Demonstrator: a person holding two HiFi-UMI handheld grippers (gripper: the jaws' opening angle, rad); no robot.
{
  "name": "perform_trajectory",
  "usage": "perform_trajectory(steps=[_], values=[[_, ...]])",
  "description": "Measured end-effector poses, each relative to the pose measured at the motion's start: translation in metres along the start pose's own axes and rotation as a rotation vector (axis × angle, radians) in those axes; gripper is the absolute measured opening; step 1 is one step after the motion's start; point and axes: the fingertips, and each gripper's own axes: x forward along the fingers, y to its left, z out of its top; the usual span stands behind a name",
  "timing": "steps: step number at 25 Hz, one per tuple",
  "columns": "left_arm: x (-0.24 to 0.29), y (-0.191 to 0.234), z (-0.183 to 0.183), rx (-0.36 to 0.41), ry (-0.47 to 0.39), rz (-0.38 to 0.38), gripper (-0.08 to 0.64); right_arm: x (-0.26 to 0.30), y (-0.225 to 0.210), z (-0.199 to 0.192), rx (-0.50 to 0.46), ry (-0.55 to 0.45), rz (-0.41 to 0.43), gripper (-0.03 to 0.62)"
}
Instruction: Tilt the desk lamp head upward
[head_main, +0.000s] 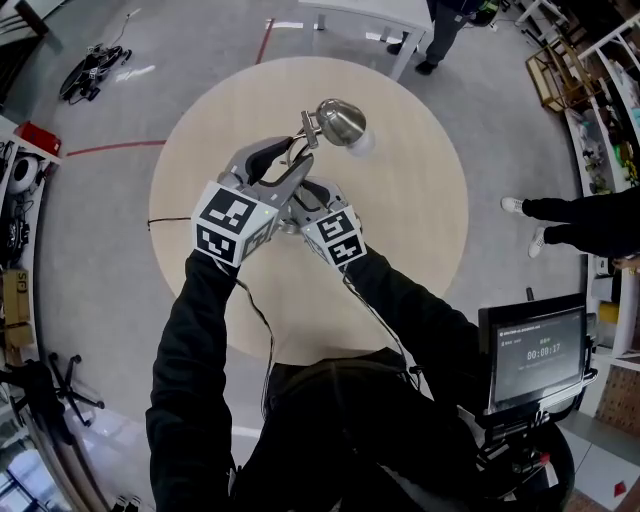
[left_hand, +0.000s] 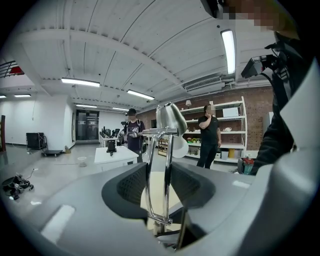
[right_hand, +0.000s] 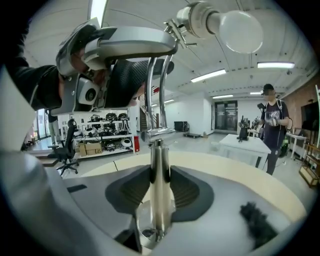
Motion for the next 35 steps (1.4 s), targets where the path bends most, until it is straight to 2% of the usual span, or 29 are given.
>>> perform_trajectory(steps=[35], values=[[-0.042, 0.023, -0.018, -0.150, -0.101, 0.050, 0.144, 0.000, 0.000, -0.001, 0.006, -0.003, 0.036, 0.124]])
